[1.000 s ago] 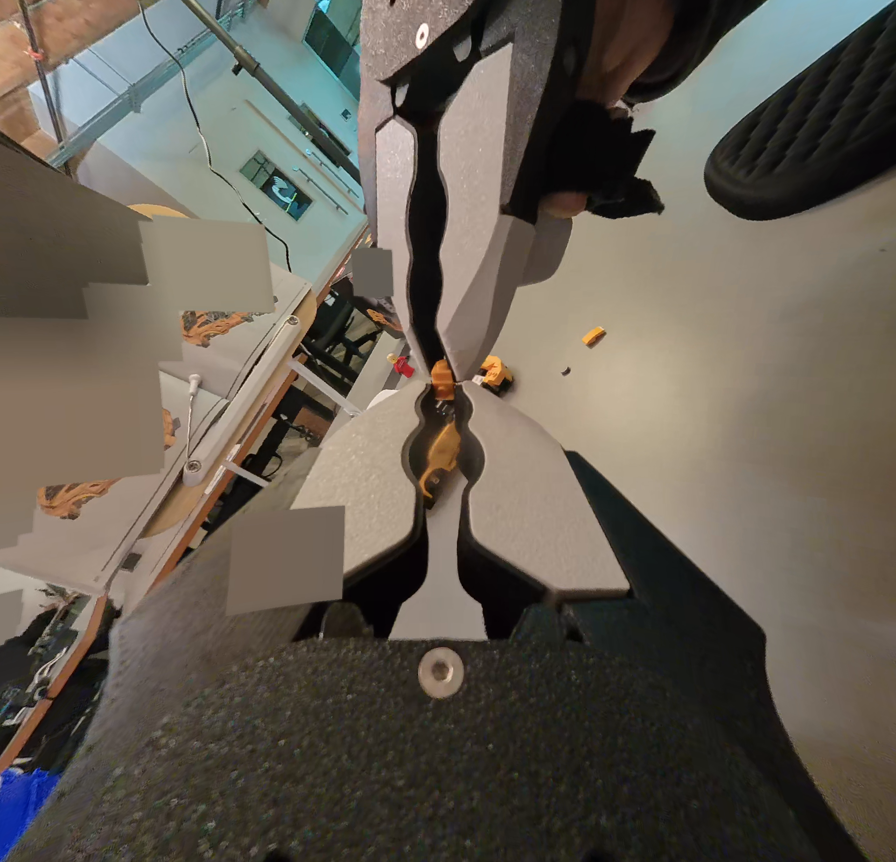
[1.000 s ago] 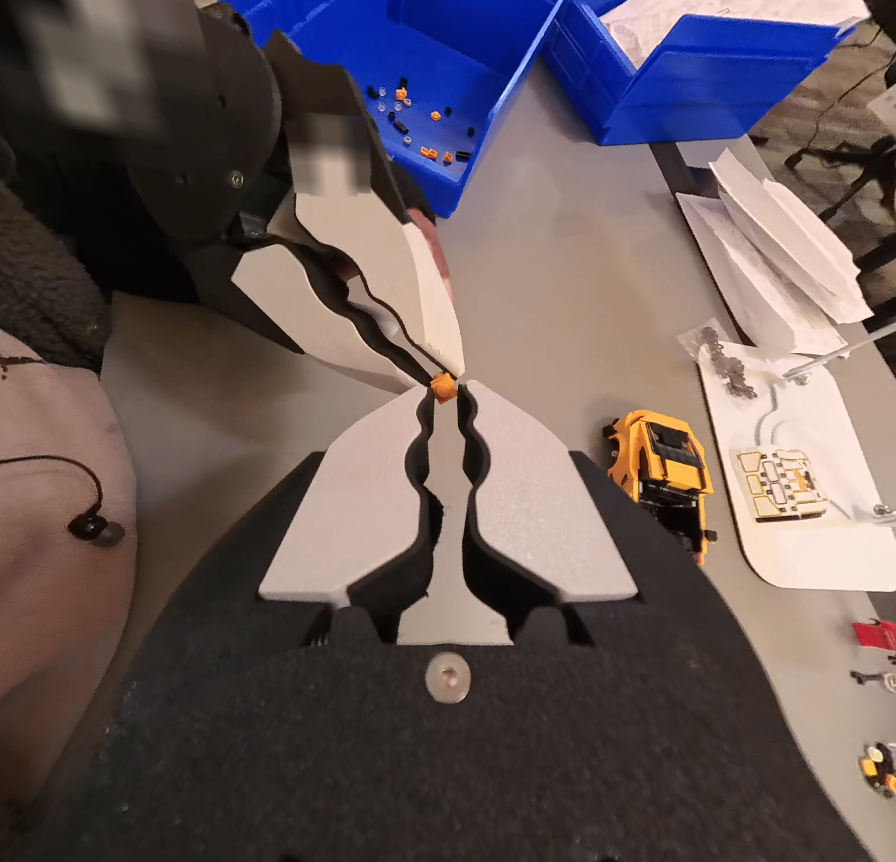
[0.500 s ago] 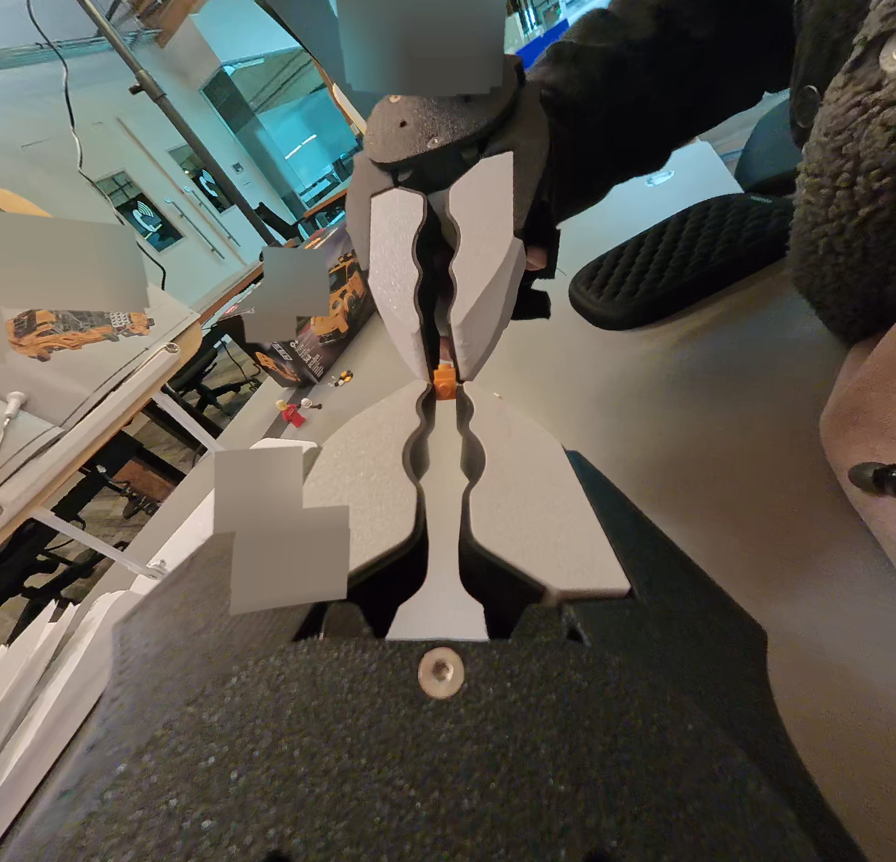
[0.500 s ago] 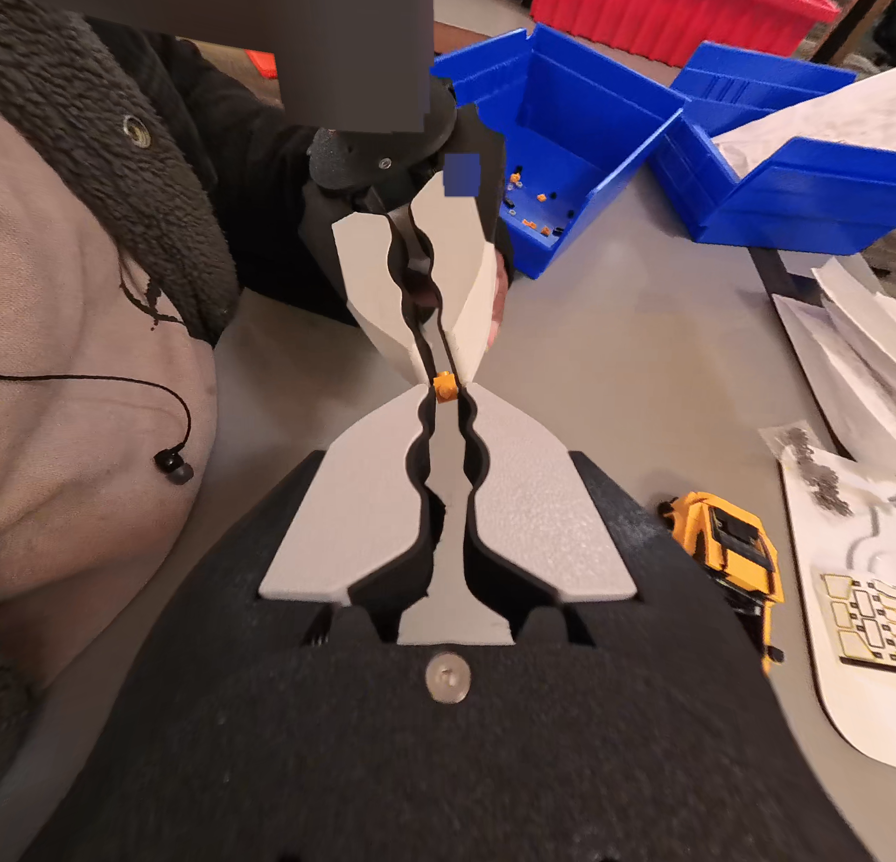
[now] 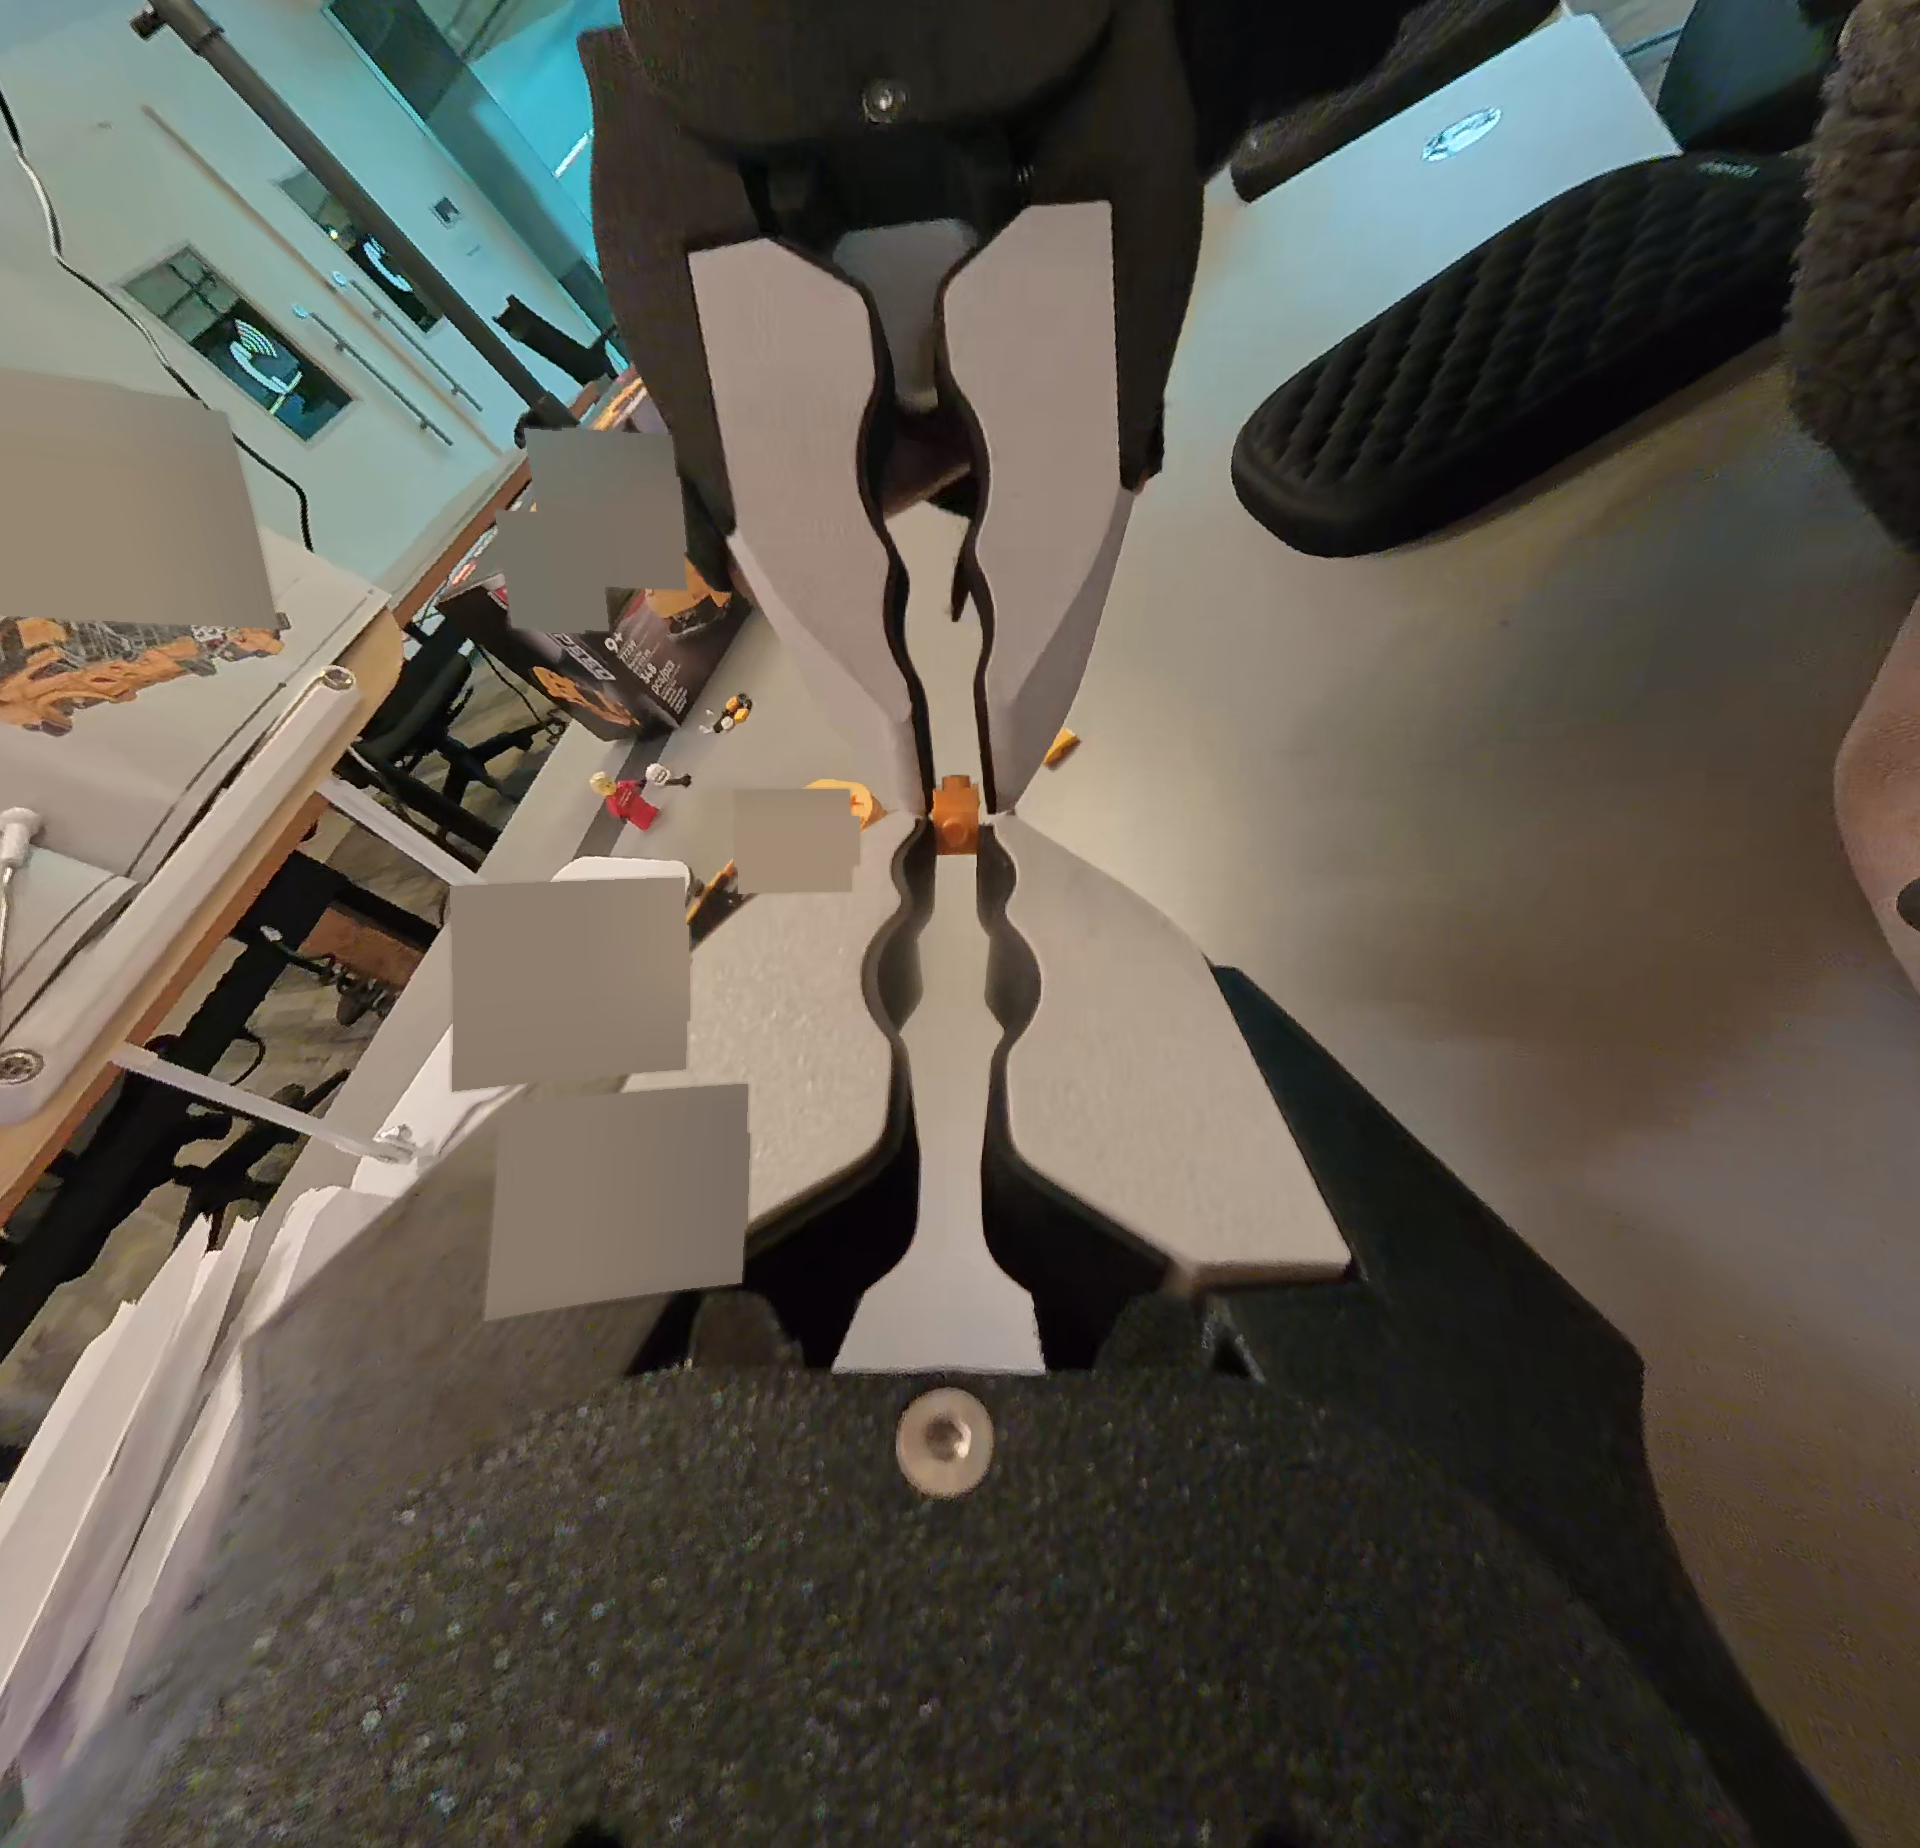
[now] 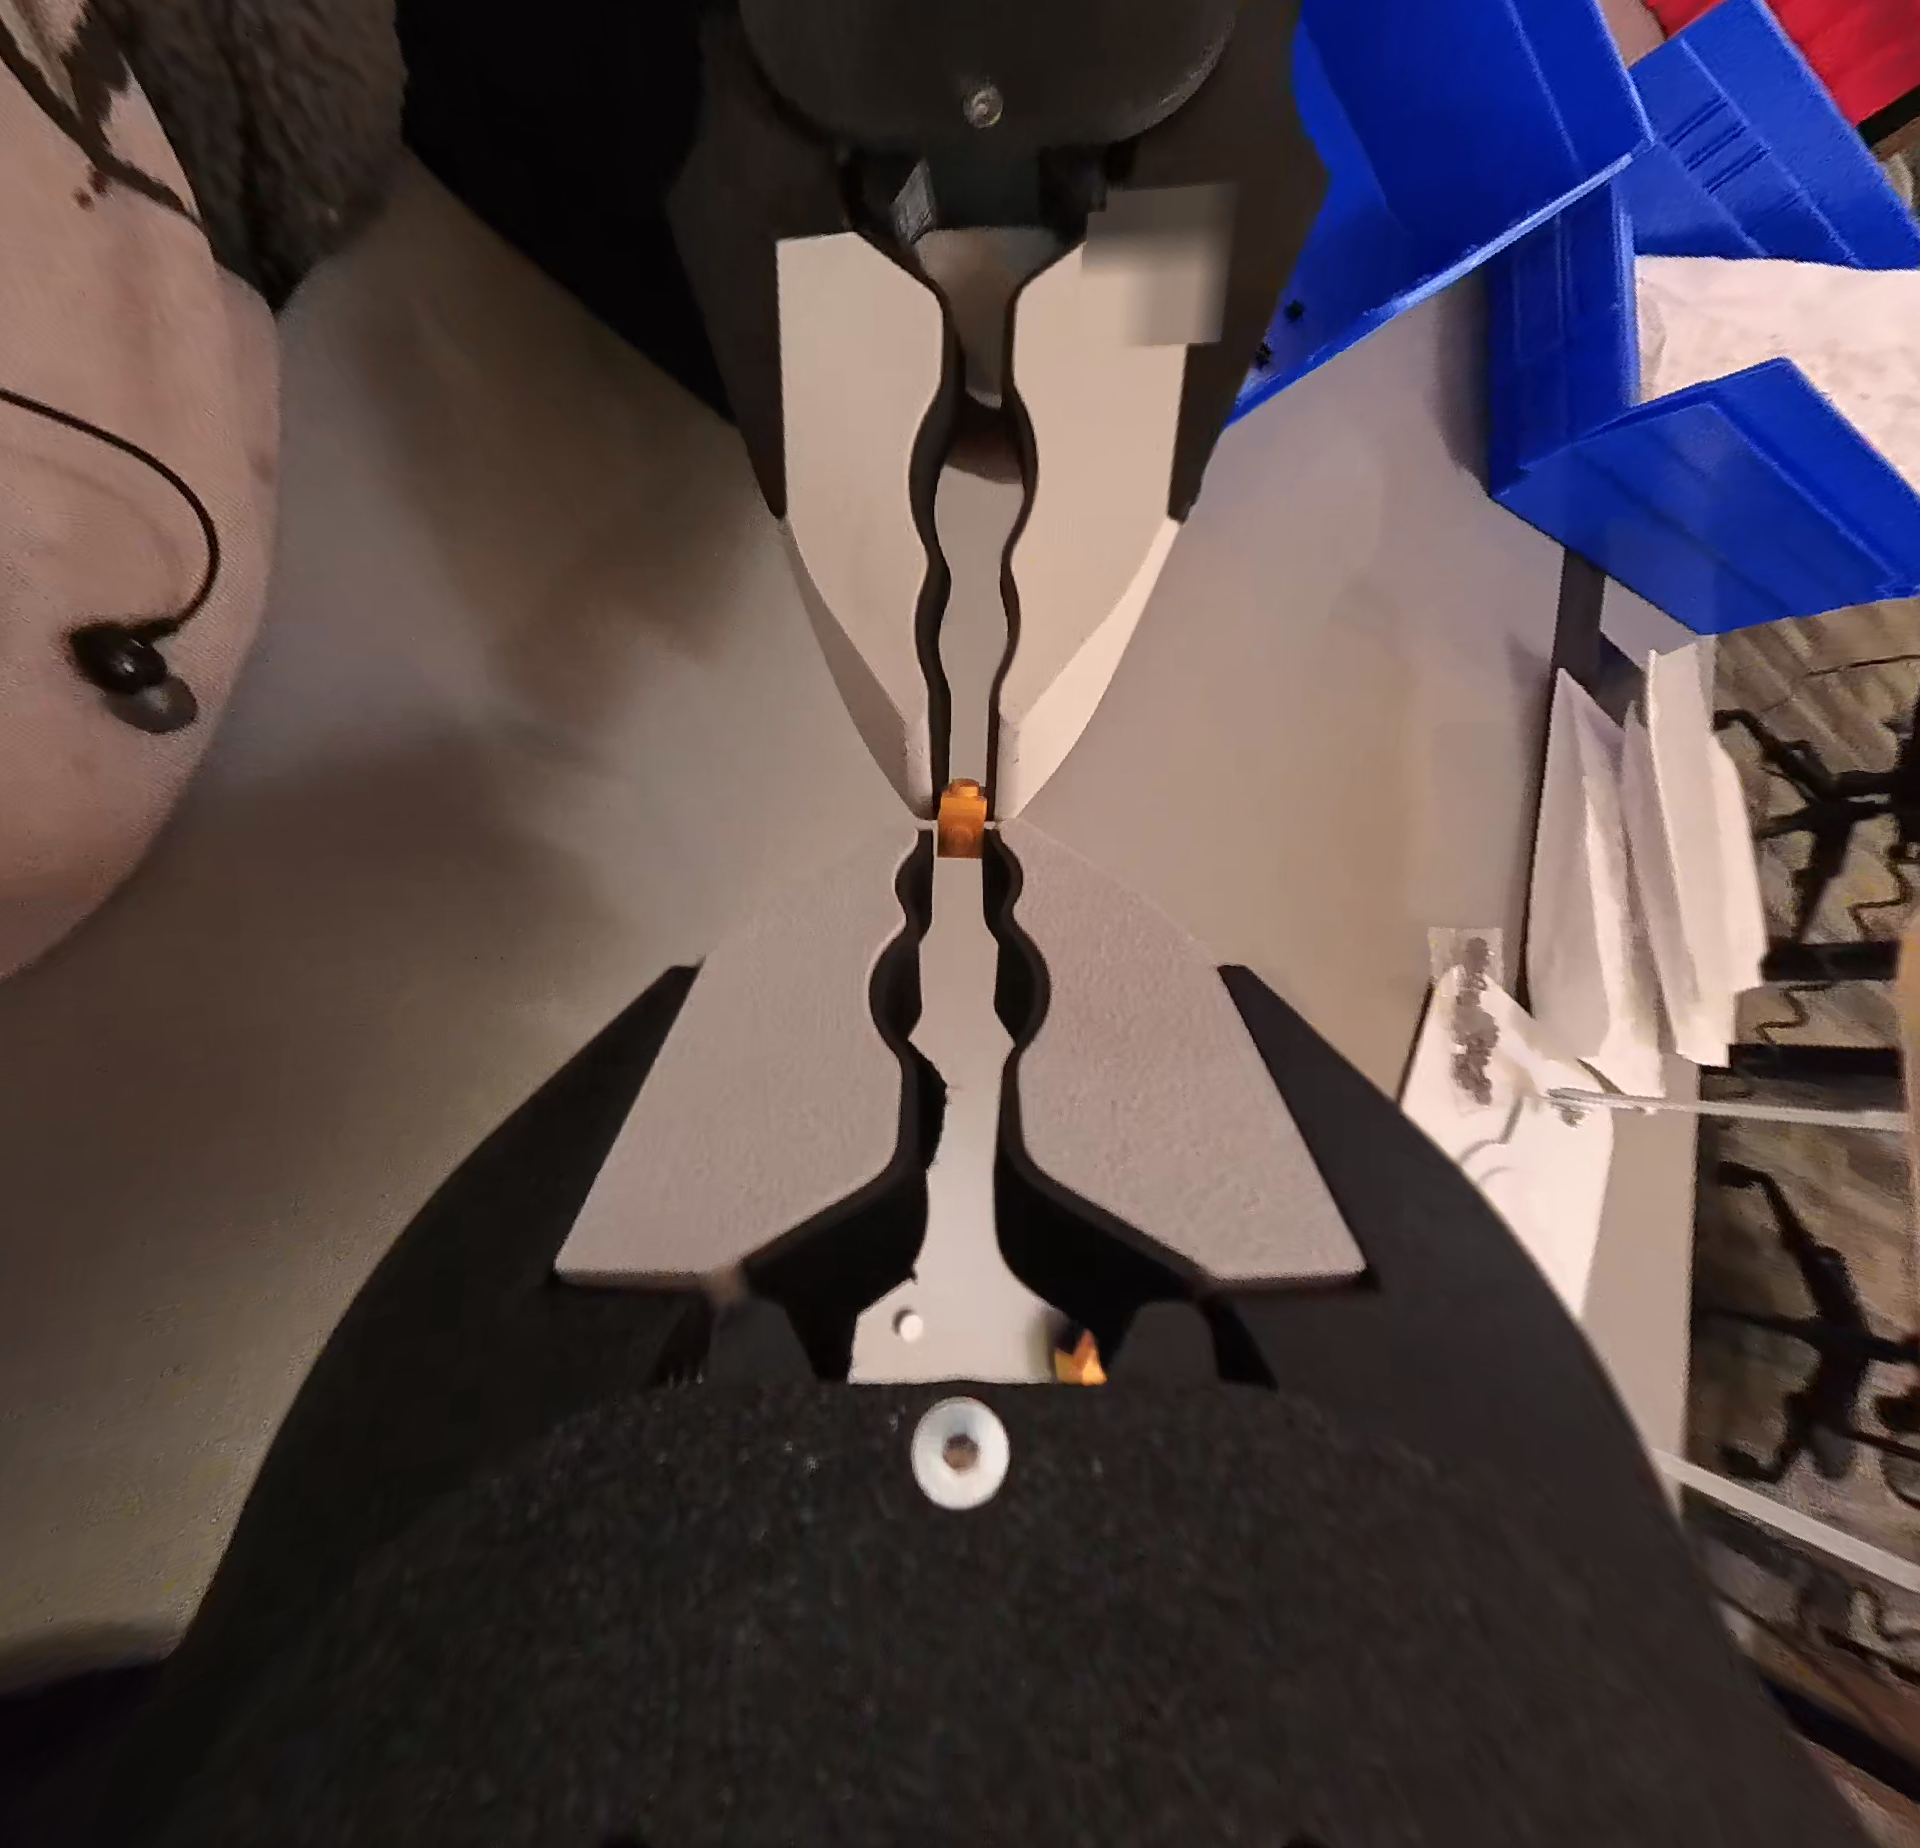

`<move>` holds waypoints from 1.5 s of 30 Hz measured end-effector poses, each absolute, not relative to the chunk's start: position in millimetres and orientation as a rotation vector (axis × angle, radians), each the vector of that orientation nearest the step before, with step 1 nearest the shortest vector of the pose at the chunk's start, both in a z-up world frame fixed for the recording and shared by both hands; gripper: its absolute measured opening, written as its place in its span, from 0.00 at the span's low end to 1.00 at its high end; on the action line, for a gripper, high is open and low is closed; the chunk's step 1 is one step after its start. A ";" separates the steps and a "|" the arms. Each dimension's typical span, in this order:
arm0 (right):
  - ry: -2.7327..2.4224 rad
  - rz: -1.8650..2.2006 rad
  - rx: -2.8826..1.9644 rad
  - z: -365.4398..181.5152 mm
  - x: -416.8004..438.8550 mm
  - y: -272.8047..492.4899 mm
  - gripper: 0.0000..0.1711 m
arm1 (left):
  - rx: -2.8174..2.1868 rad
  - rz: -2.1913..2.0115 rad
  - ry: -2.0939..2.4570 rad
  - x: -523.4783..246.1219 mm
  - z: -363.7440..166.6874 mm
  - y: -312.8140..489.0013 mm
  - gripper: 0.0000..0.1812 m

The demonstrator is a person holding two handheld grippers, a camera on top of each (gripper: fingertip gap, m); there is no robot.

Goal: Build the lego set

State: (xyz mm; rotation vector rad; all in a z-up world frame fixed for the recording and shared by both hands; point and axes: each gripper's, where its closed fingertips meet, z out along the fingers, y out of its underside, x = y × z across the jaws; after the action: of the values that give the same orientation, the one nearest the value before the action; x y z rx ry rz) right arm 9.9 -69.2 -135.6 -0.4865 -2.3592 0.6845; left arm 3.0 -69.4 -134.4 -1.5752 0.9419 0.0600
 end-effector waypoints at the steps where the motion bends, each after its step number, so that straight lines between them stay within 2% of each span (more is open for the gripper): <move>1: -2.355 0.663 -0.472 -136.4 9.4 -68.7 0.05 | -1.586 0.060 0.945 2.8 -136.0 -69.2 0.04; 7: -2.364 0.609 -0.456 -142.6 10.6 -67.4 0.05 | -1.622 0.065 0.957 2.8 -141.4 -68.3 0.04; 45: -2.252 0.867 -0.953 -157.1 10.0 -64.1 0.04 | -1.671 0.174 0.976 2.7 -153.7 -64.3 0.04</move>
State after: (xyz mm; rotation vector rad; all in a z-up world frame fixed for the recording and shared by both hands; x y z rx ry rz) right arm 10.0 -64.1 -157.1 -0.9526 -2.2519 0.8670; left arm 2.7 -64.3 -153.7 -1.6708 0.9755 0.1737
